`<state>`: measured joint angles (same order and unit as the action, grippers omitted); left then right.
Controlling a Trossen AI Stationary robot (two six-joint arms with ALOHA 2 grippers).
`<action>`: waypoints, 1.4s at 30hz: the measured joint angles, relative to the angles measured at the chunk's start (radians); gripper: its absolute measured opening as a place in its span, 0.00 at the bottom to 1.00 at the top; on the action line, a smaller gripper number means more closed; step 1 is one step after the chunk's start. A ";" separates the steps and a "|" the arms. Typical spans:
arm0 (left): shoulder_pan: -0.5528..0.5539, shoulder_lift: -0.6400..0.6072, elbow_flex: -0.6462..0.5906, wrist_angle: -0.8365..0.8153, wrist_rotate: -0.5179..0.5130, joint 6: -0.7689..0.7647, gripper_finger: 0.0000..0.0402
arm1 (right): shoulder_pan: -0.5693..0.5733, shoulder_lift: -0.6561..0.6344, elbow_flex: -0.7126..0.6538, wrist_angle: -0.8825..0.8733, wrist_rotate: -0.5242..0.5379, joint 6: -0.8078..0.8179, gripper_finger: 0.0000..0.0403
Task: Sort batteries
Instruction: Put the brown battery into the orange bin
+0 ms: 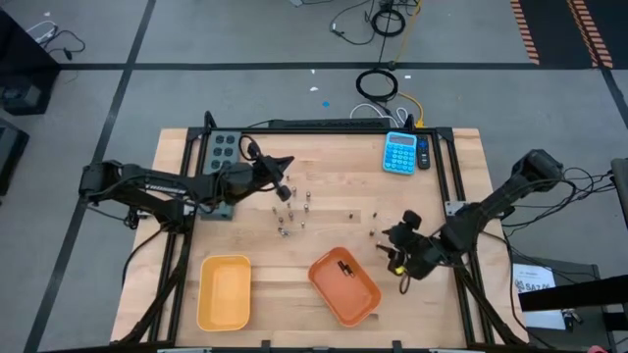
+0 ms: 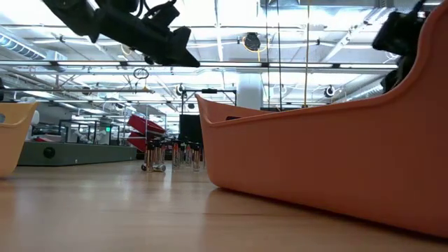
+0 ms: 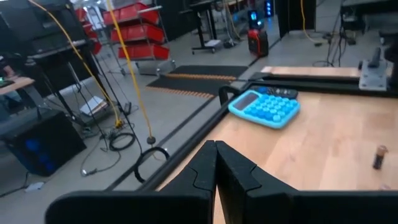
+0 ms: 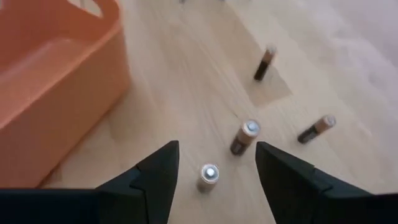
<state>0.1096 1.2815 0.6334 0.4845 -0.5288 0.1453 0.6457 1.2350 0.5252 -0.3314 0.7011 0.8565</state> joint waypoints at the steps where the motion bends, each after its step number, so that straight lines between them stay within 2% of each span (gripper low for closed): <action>1: 0.006 0.007 0.000 0.011 0.000 -0.001 0.03 | 0.014 0.000 -0.017 0.022 0.023 0.000 0.51; 9: 0.028 0.069 0.000 0.078 -0.002 -0.004 0.03 | 0.045 0.101 -0.064 0.099 0.106 0.018 0.50; 16: 0.026 0.072 0.000 0.088 -0.002 -0.001 0.03 | 0.051 0.218 -0.064 0.214 0.104 0.027 0.50; 20: 0.026 0.072 0.000 0.095 -0.002 -0.006 0.03 | 0.050 0.255 -0.064 0.210 0.103 0.073 0.49; 24: 0.026 0.072 0.000 0.100 0.003 -0.025 0.03 | 0.050 0.270 -0.064 0.199 0.079 0.097 0.38; 30: 0.026 0.072 0.000 0.099 0.009 -0.035 0.03 | 0.050 0.266 -0.064 0.199 0.073 0.079 0.06; 36: 0.026 0.072 0.000 0.101 0.083 -0.035 0.03 | 0.050 0.240 -0.064 0.182 0.049 0.072 0.07; 42: 0.026 0.072 0.000 0.109 0.108 -0.035 0.03 | 0.060 0.132 -0.064 0.177 0.053 -0.028 0.05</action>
<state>0.1352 1.3537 0.6334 0.5937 -0.4206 0.1101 0.7055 1.3673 0.4614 -0.1540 0.7536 0.8290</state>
